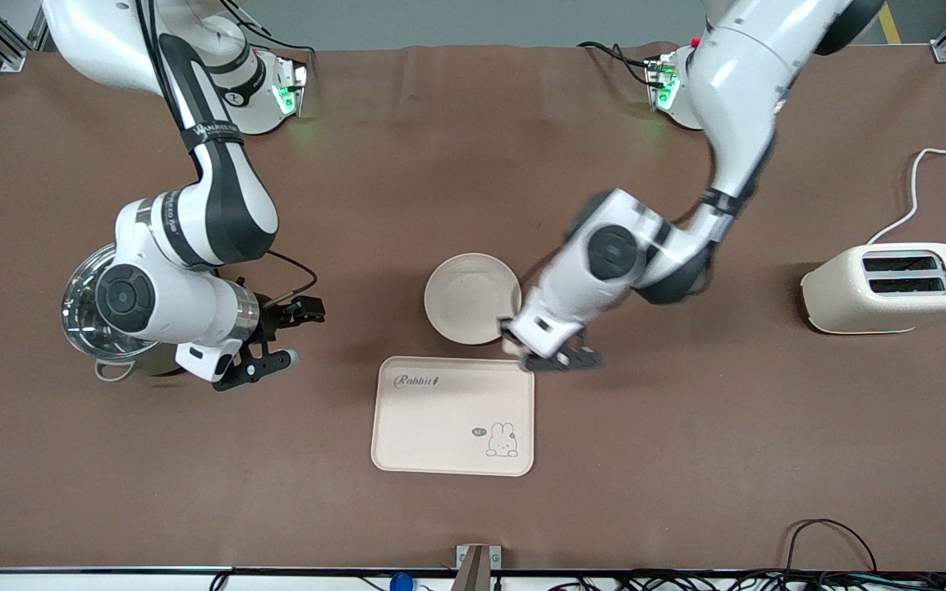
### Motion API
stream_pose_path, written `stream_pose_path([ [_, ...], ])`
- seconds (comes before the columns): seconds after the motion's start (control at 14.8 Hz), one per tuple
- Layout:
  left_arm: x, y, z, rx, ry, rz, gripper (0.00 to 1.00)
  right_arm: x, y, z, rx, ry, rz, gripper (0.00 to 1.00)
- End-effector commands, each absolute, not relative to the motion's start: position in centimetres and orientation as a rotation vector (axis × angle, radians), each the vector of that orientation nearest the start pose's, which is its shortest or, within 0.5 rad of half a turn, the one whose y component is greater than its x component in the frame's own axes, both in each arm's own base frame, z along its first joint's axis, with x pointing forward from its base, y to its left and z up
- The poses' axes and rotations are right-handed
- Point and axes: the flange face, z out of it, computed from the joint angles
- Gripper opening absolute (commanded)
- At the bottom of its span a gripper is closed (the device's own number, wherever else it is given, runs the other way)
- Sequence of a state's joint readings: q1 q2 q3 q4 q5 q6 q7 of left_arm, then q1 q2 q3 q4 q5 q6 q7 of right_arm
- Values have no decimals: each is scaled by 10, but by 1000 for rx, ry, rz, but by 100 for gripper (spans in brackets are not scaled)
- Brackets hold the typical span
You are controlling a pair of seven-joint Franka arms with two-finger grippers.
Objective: Place bun in plate and plate on tray
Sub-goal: 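Carry the bun over the white plate and release it with the left gripper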
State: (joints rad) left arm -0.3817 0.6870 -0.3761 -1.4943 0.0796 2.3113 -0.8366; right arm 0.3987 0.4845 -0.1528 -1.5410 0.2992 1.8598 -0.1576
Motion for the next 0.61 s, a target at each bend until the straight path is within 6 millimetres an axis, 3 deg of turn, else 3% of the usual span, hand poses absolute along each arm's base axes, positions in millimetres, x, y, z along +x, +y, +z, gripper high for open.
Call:
stream_pose_path([
  [0.0, 529, -497, 290, -3319, -332, -2, 4, 643, 199, 368, -2880, -423, 242, 100],
  [0.14, 520, -504, 274, -3293, -329, -9, 14, 642, 203, 369, -2878, -432, 241, 100],
  [0.2, 520, -503, 267, -3283, -320, -7, 26, 641, 204, 369, -2879, -431, 244, 100],
  [0.27, 519, -503, 263, -3279, -322, 1, 58, 642, 203, 368, -2879, -429, 246, 100],
  [0.34, 515, -505, 258, -3270, -299, -6, 100, 642, 202, 369, -2879, -429, 241, 100],
  [0.54, 506, -515, 259, -3230, -407, -78, 100, 642, 202, 368, -2880, -428, 239, 100],
])
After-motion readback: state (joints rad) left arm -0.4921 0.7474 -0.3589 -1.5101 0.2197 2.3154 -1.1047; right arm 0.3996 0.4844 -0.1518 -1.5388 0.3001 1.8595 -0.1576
